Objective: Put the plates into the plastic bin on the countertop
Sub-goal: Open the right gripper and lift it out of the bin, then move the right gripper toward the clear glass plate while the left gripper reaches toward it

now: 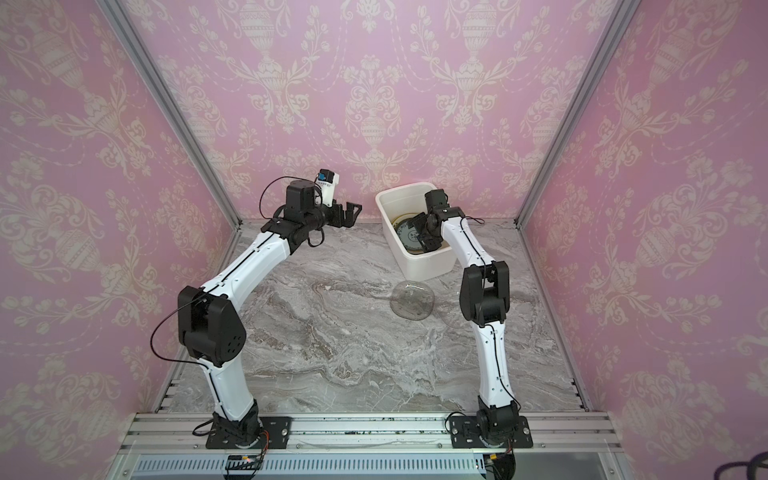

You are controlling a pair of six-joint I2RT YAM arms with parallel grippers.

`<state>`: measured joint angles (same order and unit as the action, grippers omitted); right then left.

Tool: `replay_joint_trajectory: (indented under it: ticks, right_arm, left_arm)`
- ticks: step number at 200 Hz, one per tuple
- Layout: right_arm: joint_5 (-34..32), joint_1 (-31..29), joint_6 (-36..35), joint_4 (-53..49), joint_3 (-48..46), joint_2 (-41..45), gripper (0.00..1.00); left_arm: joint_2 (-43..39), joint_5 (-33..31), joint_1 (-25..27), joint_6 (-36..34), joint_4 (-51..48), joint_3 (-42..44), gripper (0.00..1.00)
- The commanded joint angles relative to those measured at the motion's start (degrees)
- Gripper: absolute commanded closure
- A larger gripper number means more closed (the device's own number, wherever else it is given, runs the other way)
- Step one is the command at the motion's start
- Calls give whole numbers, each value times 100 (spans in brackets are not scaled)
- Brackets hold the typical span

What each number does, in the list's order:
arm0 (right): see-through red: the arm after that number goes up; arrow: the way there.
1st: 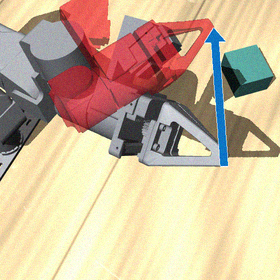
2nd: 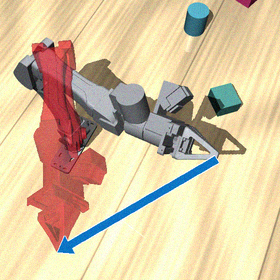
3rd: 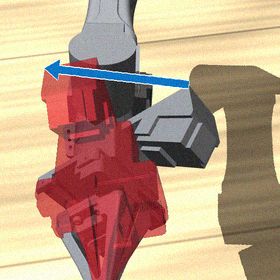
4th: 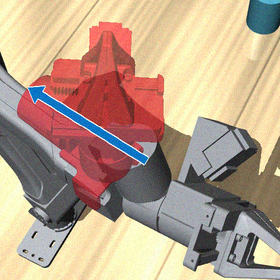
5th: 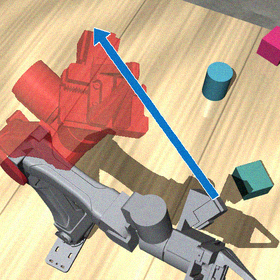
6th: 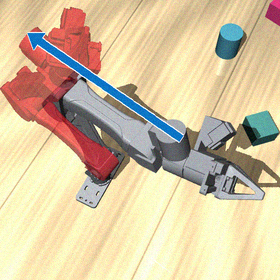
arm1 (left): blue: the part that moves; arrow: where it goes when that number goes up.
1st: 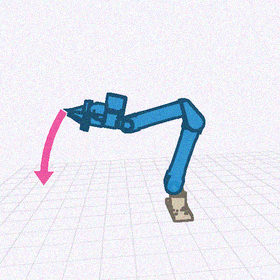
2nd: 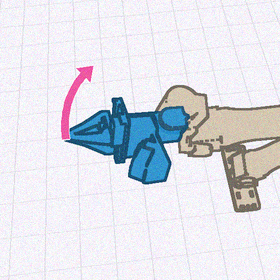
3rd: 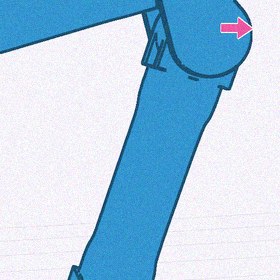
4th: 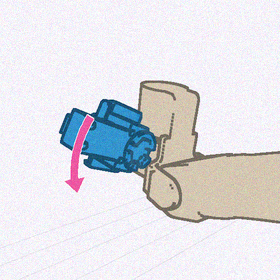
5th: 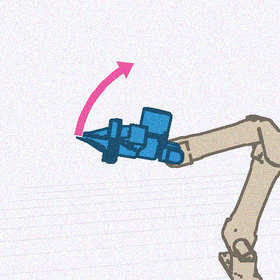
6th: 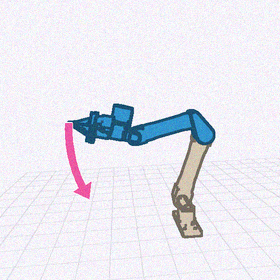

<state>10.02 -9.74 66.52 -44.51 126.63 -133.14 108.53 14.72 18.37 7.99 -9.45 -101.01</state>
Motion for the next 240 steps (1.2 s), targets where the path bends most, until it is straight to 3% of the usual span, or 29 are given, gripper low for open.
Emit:
replay_joint_trajectory:
  ticks: [1, 49, 80, 130, 171, 192, 240]
  right_arm:
    - [-467, 113, -592, -316, -48, 650, 13]
    - [-583, 89, -1381, -317, -530, 1453, 18]
    - [-741, 110, -2277, -355, -1058, 2247, 21]
    - [-568, 299, -3381, -62, -3044, 3997, 24]
    - [-62, 455, -3503, 433, -4958, 5344, 25]
    - [-136, 505, -3353, 495, -5738, 5896, 25]
    - [151, 1011, -2898, 539, -6987, 6432, 25]
  left_arm:
    - [-214, 110, -27, -29, -184, -20, 1]
    - [-587, 177, 86, 26, -177, 438, 1]
    - [-785, 274, 201, 47, -293, 643, 1]
    - [-1061, 451, 367, 366, -343, 1170, 1]
    - [-1132, 574, 526, 486, -479, 1554, 1]
    - [-1124, 568, 677, 329, -764, 1627, 1]
    - [-946, 423, 1138, 154, -1320, 1809, 3]
